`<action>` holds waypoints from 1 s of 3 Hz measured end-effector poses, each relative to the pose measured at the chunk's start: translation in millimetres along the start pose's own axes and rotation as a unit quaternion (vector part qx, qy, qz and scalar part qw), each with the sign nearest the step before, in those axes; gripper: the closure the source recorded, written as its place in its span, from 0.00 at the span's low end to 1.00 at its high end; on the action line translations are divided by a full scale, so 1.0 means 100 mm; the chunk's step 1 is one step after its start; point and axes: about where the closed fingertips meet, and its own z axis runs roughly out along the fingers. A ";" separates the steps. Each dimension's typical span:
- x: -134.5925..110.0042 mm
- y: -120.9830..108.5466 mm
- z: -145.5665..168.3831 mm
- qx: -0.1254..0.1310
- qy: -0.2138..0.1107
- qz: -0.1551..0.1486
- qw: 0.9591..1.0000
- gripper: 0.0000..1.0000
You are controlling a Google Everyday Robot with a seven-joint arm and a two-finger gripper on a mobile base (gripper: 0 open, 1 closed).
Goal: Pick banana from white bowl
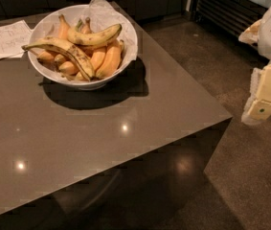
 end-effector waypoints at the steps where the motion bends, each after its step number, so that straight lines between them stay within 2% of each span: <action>1: -0.14 -0.06 -0.05 0.002 -0.006 -0.004 1.000 0.00; 2: -0.40 -0.17 -0.07 -0.003 0.001 -0.023 1.000 0.00; 3: -0.78 -0.27 -0.09 0.001 0.014 -0.061 0.998 0.00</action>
Offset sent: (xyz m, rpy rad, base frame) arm 0.0393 0.0595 0.0294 -0.0610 0.0489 0.0993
